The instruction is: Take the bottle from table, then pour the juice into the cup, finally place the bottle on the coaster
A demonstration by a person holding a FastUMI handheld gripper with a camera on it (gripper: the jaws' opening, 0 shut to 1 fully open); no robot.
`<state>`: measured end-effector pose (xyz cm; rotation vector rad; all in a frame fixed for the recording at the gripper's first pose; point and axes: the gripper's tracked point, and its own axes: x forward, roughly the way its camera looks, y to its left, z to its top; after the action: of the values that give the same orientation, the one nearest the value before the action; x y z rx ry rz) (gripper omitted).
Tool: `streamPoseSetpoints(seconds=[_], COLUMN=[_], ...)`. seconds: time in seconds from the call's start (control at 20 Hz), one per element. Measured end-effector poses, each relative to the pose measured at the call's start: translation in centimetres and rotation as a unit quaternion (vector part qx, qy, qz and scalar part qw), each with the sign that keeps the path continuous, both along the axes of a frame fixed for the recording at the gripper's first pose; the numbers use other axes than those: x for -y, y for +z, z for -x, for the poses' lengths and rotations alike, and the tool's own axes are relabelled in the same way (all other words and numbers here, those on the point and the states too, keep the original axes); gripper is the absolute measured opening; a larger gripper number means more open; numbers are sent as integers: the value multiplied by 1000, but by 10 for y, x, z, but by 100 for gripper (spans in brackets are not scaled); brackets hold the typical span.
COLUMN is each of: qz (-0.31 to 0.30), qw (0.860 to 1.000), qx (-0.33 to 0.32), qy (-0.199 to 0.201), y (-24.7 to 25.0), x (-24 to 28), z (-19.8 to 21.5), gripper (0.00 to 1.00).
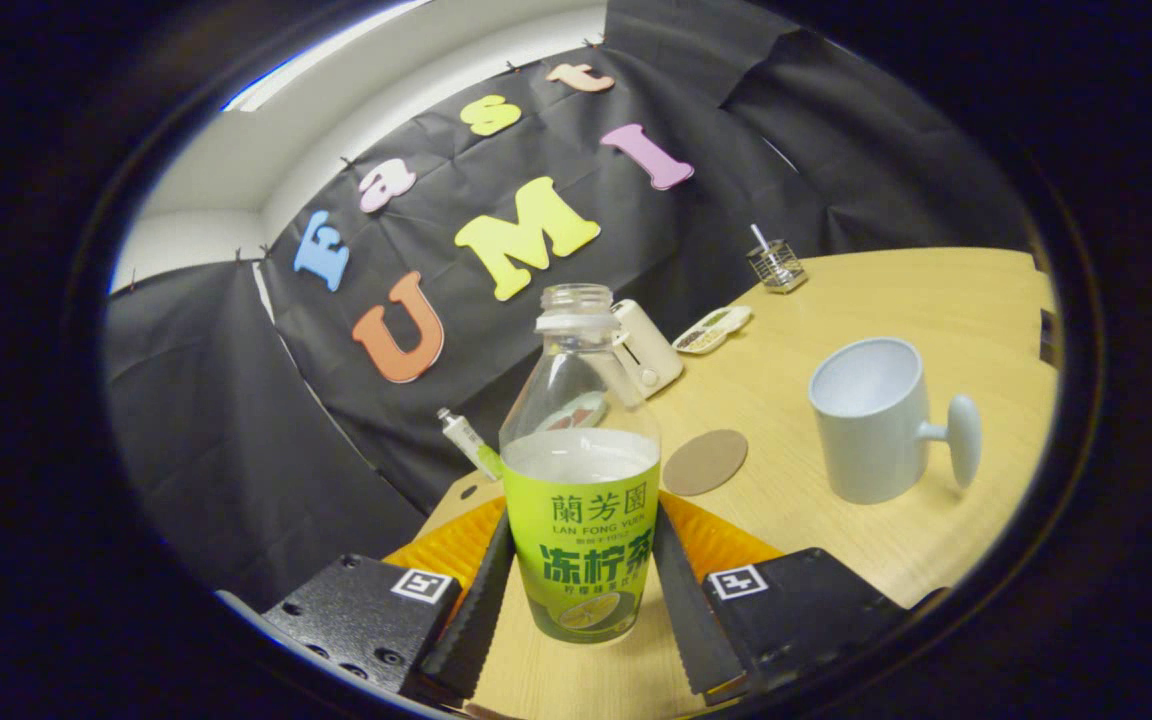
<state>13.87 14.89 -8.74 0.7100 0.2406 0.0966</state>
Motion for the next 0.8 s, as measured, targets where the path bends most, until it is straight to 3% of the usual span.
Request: streamPoseSetpoints(seconds=[0.3, 0.55, 0.8], qz=[-140, -223, -347], qw=[990, 975, 937], qx=[18, 6, 9], qy=[29, 20, 25], y=[9, 7, 14], x=[0, 16, 27], z=[2, 4, -1], gripper=[78, 78, 78])
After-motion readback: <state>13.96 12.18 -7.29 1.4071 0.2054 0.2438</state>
